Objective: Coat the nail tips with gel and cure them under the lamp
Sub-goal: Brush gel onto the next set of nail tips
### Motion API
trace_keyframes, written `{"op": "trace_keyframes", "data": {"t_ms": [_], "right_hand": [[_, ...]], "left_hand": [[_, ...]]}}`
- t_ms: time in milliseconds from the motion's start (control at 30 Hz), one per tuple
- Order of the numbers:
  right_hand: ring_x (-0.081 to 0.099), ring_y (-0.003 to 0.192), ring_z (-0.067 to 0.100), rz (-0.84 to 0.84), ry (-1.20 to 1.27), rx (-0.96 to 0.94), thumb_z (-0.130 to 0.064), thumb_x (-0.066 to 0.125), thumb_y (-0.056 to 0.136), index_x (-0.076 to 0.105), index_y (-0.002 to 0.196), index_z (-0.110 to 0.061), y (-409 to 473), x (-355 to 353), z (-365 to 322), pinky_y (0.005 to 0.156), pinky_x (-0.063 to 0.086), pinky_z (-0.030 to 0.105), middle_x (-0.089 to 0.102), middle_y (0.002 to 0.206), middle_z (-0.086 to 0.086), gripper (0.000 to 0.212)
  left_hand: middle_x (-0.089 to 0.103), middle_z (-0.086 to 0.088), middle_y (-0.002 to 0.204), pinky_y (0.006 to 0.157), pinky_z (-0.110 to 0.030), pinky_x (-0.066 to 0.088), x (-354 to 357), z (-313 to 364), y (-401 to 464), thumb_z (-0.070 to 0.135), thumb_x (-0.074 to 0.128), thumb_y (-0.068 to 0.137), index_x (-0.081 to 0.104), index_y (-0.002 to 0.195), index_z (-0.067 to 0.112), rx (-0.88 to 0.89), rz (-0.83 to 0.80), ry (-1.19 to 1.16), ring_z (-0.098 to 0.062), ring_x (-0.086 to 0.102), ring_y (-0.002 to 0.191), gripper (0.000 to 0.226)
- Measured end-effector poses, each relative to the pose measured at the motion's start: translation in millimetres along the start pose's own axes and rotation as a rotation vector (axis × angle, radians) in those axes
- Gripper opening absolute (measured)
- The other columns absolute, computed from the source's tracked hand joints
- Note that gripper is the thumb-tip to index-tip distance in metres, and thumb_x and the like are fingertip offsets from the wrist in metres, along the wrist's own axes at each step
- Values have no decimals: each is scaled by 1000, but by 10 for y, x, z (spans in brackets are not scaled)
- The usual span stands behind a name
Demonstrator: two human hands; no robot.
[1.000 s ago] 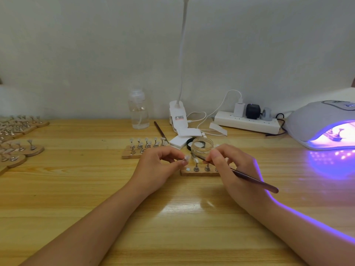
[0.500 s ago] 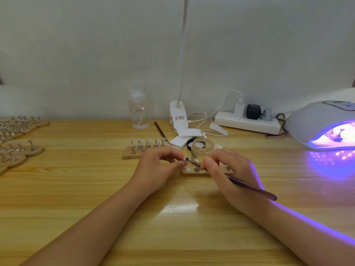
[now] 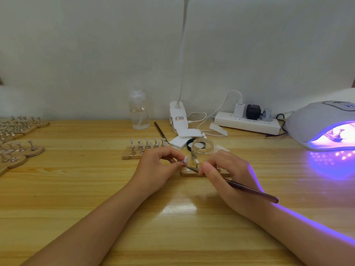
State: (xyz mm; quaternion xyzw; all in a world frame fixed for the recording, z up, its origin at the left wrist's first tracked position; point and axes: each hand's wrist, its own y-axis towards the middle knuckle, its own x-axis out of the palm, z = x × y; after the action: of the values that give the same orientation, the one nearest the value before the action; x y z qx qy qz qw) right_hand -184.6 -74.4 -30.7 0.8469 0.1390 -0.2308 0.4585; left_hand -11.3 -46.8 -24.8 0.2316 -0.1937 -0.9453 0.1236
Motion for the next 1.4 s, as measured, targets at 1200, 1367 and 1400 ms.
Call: {"op": "trace_keyframes", "data": {"t_ms": [1200,1367,1400], "right_hand": [[56,69,10,12,-17,80,-40,42,86,63,72,-22,1,-3,0,68,42,28,60,67,-7,32],[54,66,10,48,-2,18,-34,43,87,64,69,-16,4,-9,-11,66,41,26,59,64,-5,33],[55,67,10,83,19,49,-35,43,86,63,69,-18,7,-13,-9,66,41,25,59,65,-5,31]], "left_hand": [[65,9,67,52,-2,35,9,-1,2,6,73,72,68,69,19,-46,-12,-13,8,55,60,15],[64,12,69,56,-1,34,5,-5,8,11,75,69,68,67,27,-23,14,10,8,54,62,17],[64,11,72,58,-2,35,3,-4,9,13,76,69,68,67,29,-15,17,22,7,53,64,18]]}}
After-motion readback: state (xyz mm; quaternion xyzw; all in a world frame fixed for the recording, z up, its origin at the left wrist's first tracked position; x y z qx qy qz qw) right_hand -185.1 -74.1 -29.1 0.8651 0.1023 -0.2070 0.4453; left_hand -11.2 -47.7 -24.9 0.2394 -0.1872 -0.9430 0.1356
